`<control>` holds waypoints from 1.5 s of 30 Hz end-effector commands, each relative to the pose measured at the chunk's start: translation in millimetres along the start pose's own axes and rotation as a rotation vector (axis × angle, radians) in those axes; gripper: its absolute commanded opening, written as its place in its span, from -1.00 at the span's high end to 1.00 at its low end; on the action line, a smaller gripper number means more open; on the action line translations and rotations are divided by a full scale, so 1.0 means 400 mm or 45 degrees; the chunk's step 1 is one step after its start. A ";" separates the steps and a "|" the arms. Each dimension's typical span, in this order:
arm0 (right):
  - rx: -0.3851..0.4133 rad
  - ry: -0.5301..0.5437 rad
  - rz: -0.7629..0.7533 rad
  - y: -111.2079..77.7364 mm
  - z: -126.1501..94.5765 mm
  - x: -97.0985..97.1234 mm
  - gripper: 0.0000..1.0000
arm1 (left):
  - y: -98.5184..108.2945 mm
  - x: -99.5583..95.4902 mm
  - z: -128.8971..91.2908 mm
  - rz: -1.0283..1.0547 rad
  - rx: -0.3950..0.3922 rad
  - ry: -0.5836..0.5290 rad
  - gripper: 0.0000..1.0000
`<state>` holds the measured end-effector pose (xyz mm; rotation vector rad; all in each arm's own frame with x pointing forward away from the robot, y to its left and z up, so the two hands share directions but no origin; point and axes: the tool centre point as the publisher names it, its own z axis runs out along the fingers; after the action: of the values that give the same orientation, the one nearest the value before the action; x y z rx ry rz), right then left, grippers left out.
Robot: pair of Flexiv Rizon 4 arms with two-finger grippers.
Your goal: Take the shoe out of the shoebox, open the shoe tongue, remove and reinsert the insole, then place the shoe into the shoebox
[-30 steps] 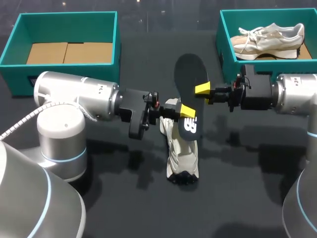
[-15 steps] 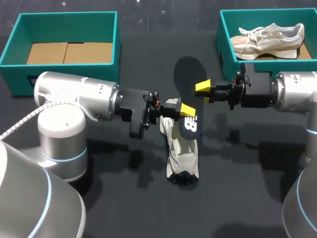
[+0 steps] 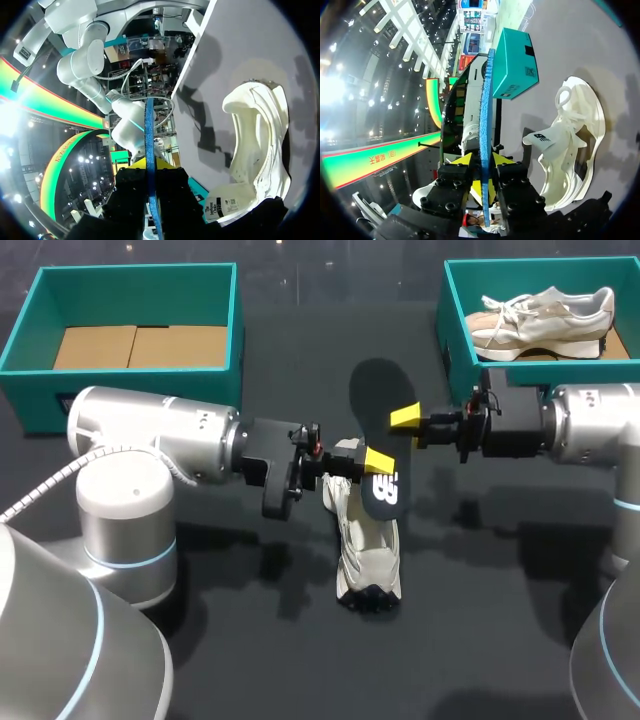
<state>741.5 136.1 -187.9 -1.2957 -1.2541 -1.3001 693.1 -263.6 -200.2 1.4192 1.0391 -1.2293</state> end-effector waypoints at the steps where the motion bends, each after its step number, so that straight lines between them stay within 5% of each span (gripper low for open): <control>1: 0.002 0.001 -0.001 0.000 0.006 -0.005 0.63 | -0.003 0.002 0.003 0.000 -0.009 -0.003 1.00; 7: 0.012 0.009 -0.005 0.001 0.010 -0.006 1.00 | 0.002 0.005 0.005 -0.005 -0.019 0.000 1.00; 13: 0.012 0.019 -0.004 0.006 0.012 -0.008 1.00 | 0.003 0.005 0.004 -0.024 -0.023 0.002 1.00; 14: 0.012 0.021 -0.002 0.007 0.011 -0.009 1.00 | 0.003 0.003 0.001 -0.030 -0.022 0.001 0.34; 15: 0.011 0.022 0.000 0.008 0.011 -0.010 1.00 | 0.002 0.000 -0.004 -0.033 -0.021 0.001 -0.72; 16: 0.010 0.022 0.002 0.009 0.010 -0.012 1.00 | 0.001 -0.003 -0.010 -0.035 -0.022 0.001 -1.00; 26: 0.002 0.004 0.020 0.008 -0.005 -0.030 1.00 | 0.001 -0.041 -0.126 -0.088 0.029 0.081 -1.00; 32: 0.004 -0.009 0.027 -0.004 -0.004 -0.045 1.00 | 0.034 -0.075 -0.202 -0.151 0.137 0.330 -1.00; 45: 0.007 -0.015 0.032 -0.006 -0.004 -0.052 1.00 | 0.034 -0.075 -0.202 -0.151 0.137 0.330 -1.00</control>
<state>740.9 133.1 -208.2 -1.3111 -1.2430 -1.2727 718.1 -186.9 -165.2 1.6541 1.2653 -1.2261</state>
